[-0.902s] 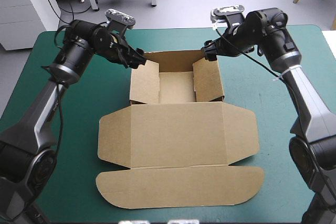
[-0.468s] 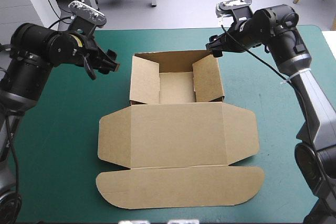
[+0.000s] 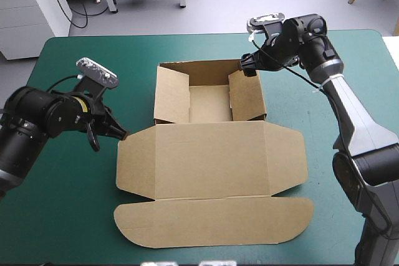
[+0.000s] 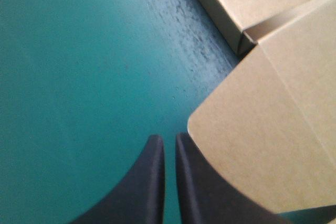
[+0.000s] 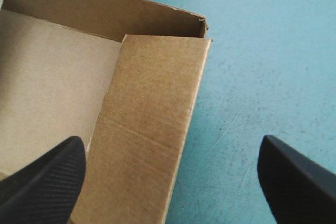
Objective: Fold the box
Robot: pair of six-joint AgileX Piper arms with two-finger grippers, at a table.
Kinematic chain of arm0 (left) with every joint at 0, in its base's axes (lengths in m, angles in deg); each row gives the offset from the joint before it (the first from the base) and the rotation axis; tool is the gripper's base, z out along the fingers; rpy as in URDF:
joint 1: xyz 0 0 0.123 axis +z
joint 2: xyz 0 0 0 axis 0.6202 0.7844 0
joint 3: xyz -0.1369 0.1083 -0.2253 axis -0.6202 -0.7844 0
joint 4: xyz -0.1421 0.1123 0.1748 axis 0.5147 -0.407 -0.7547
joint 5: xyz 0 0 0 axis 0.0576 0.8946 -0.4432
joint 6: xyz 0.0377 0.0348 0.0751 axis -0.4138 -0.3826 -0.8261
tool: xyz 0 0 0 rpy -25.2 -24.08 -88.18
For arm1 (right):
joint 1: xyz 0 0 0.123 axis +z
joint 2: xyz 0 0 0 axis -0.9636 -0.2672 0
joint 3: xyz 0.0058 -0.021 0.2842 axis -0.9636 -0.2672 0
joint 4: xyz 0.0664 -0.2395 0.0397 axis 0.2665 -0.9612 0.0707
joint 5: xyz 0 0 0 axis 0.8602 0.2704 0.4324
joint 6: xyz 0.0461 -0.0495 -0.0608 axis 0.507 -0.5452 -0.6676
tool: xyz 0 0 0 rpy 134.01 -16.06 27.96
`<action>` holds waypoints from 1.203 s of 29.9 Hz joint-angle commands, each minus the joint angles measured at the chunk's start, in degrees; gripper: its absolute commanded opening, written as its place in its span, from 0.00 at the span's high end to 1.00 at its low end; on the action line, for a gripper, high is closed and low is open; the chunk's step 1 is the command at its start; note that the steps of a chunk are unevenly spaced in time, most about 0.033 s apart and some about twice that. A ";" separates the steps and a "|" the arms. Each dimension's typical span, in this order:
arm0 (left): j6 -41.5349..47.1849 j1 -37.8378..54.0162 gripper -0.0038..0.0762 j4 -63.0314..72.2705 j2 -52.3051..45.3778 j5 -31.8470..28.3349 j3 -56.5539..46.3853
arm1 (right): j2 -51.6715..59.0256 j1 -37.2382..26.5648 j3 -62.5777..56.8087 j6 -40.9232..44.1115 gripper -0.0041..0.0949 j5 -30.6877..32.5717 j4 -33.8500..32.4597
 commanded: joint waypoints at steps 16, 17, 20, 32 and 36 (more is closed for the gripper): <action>3.62 -0.27 0.96 0.00 -9.55 -9.32 -23.18 | -9.13 -0.01 1.59 0.58 0.49 -1.62 0.17; 3.62 -0.27 0.96 0.00 -9.55 -9.47 -23.32 | -9.23 -0.01 1.59 0.58 0.59 -1.32 0.17; 3.62 -0.27 0.96 0.00 -9.55 -9.88 -23.40 | -9.25 -0.01 1.59 0.58 0.88 -1.23 0.17; 3.62 -0.27 0.96 -0.38 -9.55 -10.71 -23.40 | -9.25 -0.13 3.81 2.03 0.98 -2.49 -9.32; 3.62 -0.27 0.96 -0.38 -9.55 -10.82 -23.40 | -8.88 -0.79 5.58 4.58 0.98 -2.20 -19.22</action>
